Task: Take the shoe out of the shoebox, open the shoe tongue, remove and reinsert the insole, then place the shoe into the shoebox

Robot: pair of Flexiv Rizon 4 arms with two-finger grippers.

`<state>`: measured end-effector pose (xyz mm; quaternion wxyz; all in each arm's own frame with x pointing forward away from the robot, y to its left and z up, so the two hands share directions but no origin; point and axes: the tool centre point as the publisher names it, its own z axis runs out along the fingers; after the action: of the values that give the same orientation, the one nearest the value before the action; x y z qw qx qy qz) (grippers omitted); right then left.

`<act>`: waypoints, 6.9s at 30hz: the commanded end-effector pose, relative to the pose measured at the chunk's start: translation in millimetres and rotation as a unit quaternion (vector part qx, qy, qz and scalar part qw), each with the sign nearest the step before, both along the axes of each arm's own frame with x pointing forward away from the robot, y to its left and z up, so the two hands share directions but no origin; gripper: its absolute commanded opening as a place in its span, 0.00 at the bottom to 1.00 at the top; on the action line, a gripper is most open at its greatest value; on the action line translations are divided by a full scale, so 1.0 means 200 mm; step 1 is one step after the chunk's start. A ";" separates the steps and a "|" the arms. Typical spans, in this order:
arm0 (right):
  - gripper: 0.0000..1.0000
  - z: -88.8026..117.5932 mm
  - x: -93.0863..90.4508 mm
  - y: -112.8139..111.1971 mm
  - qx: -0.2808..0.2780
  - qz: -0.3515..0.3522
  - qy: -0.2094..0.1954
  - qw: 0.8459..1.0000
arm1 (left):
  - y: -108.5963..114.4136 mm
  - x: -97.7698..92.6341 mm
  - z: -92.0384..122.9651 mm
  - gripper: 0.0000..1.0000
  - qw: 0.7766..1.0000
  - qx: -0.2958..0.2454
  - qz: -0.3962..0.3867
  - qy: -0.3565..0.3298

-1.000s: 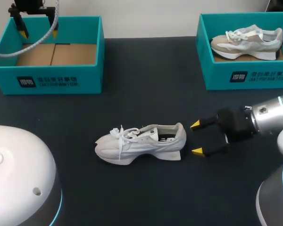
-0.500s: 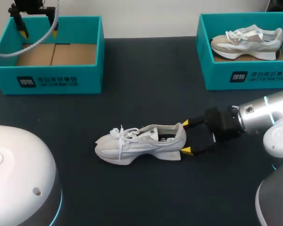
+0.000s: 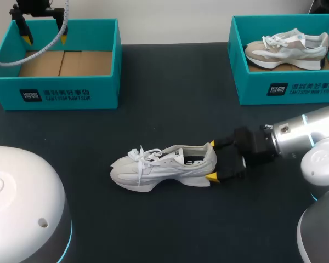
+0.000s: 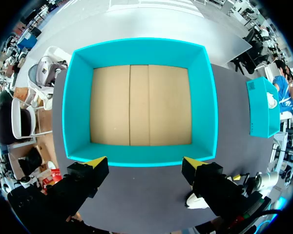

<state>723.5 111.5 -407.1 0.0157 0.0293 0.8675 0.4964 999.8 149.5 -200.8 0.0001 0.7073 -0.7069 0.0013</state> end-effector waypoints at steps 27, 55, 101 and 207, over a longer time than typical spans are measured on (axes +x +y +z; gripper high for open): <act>0.00 -0.14 -0.03 0.13 0.016 0.005 0.022 1.000 | 0.00 0.00 0.00 1.00 1.000 0.000 0.000 0.000; 0.00 -0.14 -0.03 0.13 0.016 0.005 0.022 1.000 | -0.39 -0.56 -0.06 1.00 0.999 0.031 0.035 -0.024; 0.00 -0.14 -0.03 0.13 0.016 0.005 0.022 1.000 | -1.07 -1.27 -0.18 1.00 0.999 0.017 0.019 0.030; 0.00 -0.14 -0.03 0.13 0.016 0.005 0.022 1.000 | -1.21 -1.57 -0.61 0.00 0.993 0.094 0.069 0.006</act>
<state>718.2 134.1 -428.3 -0.0064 0.0355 0.8592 0.5104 685.2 -103.3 -314.1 -0.0933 0.7460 -0.6519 -0.0984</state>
